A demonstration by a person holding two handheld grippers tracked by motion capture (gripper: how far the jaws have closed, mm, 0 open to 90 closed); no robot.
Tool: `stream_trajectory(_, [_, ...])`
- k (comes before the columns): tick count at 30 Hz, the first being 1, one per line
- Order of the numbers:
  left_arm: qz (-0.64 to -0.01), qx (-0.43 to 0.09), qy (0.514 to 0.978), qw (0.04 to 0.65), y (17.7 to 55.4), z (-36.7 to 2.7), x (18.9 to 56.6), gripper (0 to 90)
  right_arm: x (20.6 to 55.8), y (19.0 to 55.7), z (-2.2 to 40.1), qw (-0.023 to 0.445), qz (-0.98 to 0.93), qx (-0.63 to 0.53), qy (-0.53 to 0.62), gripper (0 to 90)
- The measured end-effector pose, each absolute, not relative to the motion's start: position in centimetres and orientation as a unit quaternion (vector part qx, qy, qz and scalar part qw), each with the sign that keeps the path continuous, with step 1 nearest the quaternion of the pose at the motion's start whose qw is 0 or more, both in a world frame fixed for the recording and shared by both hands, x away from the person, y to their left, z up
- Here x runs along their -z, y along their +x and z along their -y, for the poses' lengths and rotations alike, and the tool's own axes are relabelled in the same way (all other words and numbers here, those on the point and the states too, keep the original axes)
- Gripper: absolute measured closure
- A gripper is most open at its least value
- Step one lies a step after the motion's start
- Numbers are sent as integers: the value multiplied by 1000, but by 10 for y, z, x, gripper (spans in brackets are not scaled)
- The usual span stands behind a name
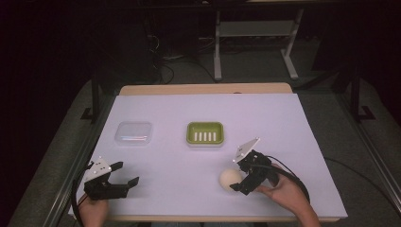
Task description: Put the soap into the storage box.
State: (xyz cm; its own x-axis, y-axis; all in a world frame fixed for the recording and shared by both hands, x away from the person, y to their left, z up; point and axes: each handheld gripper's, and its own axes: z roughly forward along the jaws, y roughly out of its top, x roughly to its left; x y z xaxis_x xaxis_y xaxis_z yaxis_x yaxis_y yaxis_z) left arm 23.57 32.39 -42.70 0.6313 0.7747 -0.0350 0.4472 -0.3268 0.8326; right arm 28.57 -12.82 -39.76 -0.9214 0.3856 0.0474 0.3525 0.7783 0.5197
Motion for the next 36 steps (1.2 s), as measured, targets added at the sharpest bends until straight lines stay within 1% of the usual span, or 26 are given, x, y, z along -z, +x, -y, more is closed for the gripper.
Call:
stream_trajectory(18, [-386, -188, 792, 435, 235, -324, 427, 130, 409, 293, 108, 14, -951, -246, 186, 143])
stream_trajectory(36, [-383, -187, 791, 439, 235, -324, 427, 130, 420, 294, 103, 18, -956, -224, 189, 147])
